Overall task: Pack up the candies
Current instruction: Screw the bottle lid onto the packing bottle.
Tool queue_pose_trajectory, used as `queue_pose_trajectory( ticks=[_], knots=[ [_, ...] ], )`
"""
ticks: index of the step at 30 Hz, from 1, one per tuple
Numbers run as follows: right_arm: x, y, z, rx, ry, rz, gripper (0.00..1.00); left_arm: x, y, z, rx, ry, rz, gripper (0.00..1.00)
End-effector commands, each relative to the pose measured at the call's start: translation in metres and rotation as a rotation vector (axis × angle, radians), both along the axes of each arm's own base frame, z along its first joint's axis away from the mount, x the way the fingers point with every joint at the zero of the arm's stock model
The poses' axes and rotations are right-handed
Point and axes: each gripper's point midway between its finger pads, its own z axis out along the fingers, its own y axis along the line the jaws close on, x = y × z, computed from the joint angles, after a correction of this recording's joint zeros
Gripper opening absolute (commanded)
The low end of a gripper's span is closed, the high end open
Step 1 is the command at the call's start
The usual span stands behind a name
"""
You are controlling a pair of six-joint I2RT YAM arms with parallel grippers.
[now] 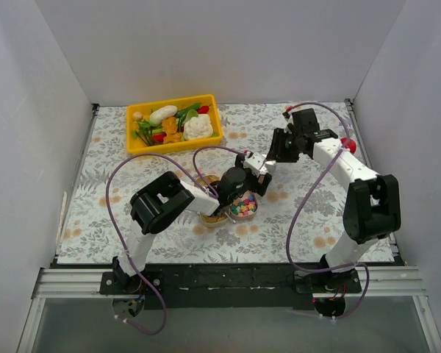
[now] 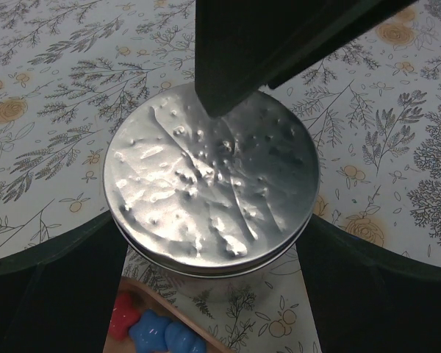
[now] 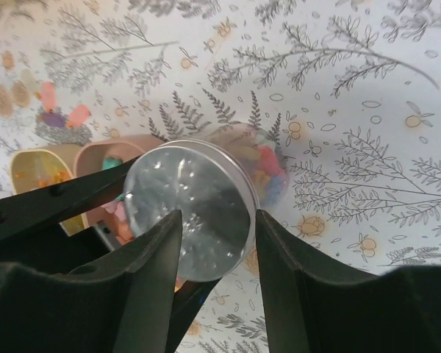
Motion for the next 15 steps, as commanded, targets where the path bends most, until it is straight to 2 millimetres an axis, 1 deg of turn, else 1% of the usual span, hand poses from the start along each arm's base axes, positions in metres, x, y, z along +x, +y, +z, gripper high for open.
queue_pose_trajectory(
  ticks=[1,6,7,9,10,13,15],
  knots=[
    [-0.002,0.012,-0.021,0.005,0.071,0.078,0.52,-0.015,0.017,-0.045,0.121,0.113,0.014,0.84],
    [-0.011,0.011,-0.038,-0.052,0.113,0.111,0.54,-0.015,0.016,-0.045,0.119,0.113,0.013,0.84],
    [-0.015,0.012,-0.044,-0.063,0.13,0.121,0.54,-0.015,0.016,-0.045,0.118,0.114,0.013,0.84],
    [-0.021,0.009,-0.054,-0.109,0.167,0.116,0.54,-0.016,0.015,-0.045,0.117,0.115,0.012,0.85],
    [-0.025,0.011,-0.059,-0.125,0.178,0.13,0.54,-0.015,0.015,-0.044,0.116,0.114,0.012,0.84],
    [-0.029,0.013,-0.063,-0.169,0.17,0.149,0.55,-0.015,0.015,-0.044,0.116,0.114,0.013,0.85],
    [-0.029,0.011,-0.065,-0.192,0.172,0.145,0.56,-0.016,0.015,-0.045,0.117,0.115,0.01,0.85]
  ],
)
